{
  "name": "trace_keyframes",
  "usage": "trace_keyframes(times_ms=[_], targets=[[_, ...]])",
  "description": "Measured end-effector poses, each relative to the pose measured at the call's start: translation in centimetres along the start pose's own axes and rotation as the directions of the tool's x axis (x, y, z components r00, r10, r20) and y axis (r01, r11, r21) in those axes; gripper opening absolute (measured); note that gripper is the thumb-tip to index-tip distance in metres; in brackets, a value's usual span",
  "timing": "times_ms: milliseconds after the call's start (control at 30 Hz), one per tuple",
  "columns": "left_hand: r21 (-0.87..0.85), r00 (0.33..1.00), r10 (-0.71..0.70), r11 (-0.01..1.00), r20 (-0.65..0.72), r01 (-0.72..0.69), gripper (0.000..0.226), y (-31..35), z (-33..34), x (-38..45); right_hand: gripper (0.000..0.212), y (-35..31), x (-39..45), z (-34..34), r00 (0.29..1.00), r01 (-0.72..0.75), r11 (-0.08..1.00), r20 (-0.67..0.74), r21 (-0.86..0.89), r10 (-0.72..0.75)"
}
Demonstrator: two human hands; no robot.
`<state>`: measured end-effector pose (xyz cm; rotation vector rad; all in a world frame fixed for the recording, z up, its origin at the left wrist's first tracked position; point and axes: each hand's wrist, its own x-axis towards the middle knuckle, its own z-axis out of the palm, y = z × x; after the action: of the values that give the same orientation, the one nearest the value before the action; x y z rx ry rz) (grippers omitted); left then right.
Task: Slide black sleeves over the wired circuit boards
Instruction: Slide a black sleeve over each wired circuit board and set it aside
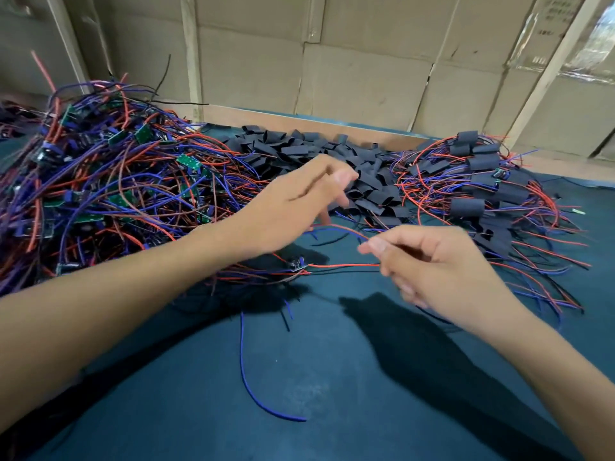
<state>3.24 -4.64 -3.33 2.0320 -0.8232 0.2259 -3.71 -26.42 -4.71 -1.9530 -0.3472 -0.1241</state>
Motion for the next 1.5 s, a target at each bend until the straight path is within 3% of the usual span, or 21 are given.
trace_keyframes(times_ms=[33, 67, 167, 300, 467, 600, 667, 800, 1067, 1167, 1333, 1500], targets=[[0.053, 0.998, -0.065, 0.997, 0.020, 0.063, 0.034, -0.5, 0.1, 1.7, 0.019, 0.3, 0.1, -0.3, 0.999, -0.003, 0.999, -0.040, -0.036, 0.001], [0.217, 0.993, -0.089, 0.974, 0.075, 0.071, 0.034, -1.1, 0.1, 3.3, 0.021, 0.5, 0.2, -0.6, 0.997, 0.005, 0.996, -0.078, -0.092, -0.012], [0.594, 0.948, -0.235, 0.802, 0.214, 0.065, 0.043, -2.6, 0.4, 7.1, 0.024, 0.8, 0.4, -0.8, 0.981, 0.015, 0.974, -0.186, -0.228, -0.058], [0.699, 0.899, -0.390, 0.699, 0.197, 0.150, 0.047, -3.4, 2.3, 8.6, 0.025, 1.0, 0.4, -1.0, 0.955, 0.000, 0.957, -0.284, -0.290, -0.087], [0.605, 0.911, -0.409, 0.736, 0.040, 0.304, 0.032, -3.6, 3.2, 8.7, 0.022, 1.1, 0.5, -1.3, 0.925, 0.032, 0.950, -0.350, -0.311, -0.146], [0.396, 0.924, -0.380, 0.855, 0.037, 0.336, 0.069, -3.3, 2.7, 7.4, 0.021, 0.9, 0.5, -1.8, 0.900, 0.057, 0.940, -0.391, -0.337, -0.195], [0.408, 0.923, -0.375, 0.858, 0.081, 0.313, 0.070, -3.6, 2.7, 6.5, 0.021, 0.6, 0.4, -1.9, 0.893, 0.069, 0.943, -0.401, -0.327, -0.204], [0.486, 0.910, -0.379, 0.835, 0.166, 0.259, 0.051, -4.6, 2.9, 6.0, 0.022, 0.6, 0.4, -1.5, 0.898, 0.066, 0.937, -0.388, -0.344, -0.206], [0.589, 0.901, -0.363, 0.791, 0.238, 0.164, 0.038, -4.0, 2.5, 6.6, 0.021, 0.8, 0.4, -1.7, 0.886, 0.051, 0.931, -0.414, -0.361, -0.209], [0.621, 0.944, -0.272, 0.777, 0.186, 0.102, 0.030, -2.8, 2.5, 5.6, 0.024, 0.7, 0.3, -1.8, 0.880, 0.062, 0.920, -0.414, -0.386, -0.233], [0.440, 0.969, -0.190, 0.892, 0.155, 0.104, 0.019, -0.6, 2.2, 1.6, 0.024, 0.4, 0.2, -1.7, 0.868, 0.097, 0.921, -0.422, -0.377, -0.264], [0.408, 0.999, -0.032, 0.913, 0.025, 0.019, 0.016, -0.3, 1.2, -2.3, 0.017, 0.2, 0.0, -0.5, 0.873, 0.150, 0.922, -0.390, -0.358, -0.293]])
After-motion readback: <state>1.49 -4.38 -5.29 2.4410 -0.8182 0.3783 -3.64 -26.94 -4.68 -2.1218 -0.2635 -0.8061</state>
